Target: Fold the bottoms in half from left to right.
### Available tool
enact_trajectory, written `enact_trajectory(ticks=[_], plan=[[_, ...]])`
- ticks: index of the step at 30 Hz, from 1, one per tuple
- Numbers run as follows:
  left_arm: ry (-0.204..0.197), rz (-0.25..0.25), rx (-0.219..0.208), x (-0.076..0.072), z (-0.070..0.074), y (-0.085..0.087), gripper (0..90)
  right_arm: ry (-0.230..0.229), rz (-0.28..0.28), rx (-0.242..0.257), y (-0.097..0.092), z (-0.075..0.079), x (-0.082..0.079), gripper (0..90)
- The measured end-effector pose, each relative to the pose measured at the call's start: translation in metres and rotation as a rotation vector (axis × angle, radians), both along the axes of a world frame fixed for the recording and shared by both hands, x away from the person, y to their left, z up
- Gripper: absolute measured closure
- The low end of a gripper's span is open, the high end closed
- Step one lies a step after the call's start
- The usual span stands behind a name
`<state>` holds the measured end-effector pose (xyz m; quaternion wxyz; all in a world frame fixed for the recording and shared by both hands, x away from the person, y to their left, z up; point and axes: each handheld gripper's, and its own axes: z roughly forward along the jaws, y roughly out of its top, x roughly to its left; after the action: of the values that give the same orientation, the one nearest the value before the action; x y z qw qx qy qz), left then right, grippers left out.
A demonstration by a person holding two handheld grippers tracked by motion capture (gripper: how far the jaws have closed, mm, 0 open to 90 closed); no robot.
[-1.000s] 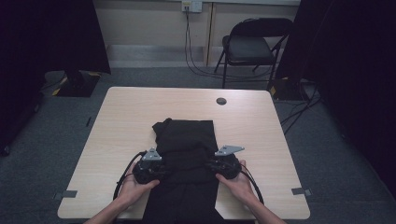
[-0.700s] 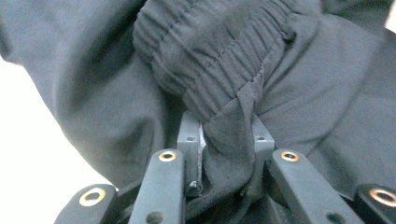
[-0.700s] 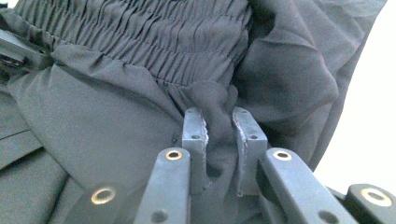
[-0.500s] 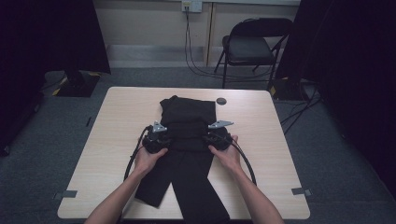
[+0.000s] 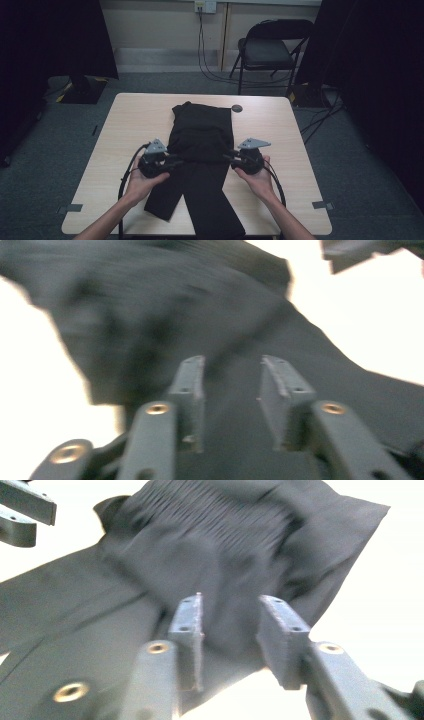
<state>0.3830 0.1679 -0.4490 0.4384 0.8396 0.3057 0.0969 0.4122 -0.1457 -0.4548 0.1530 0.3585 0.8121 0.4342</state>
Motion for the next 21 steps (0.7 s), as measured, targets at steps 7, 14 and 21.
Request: enact_trajectory(ticks=[7, 14, 21], plan=[[0.06, -0.118, 0.102, -0.014, -0.034, -0.039, 71.6, 0.058, 0.112, -0.092, 0.026, -0.031, -0.015, 75.9], [0.021, -0.168, 0.187, -0.025, -0.04, -0.041, 75.9, 0.067, 0.114, -0.107, 0.02, -0.041, -0.014, 73.4], [0.033, -0.094, 0.234, -0.029, -0.036, -0.012, 76.2, 0.044, 0.084, -0.143, 0.011, -0.041, -0.01, 75.0]])
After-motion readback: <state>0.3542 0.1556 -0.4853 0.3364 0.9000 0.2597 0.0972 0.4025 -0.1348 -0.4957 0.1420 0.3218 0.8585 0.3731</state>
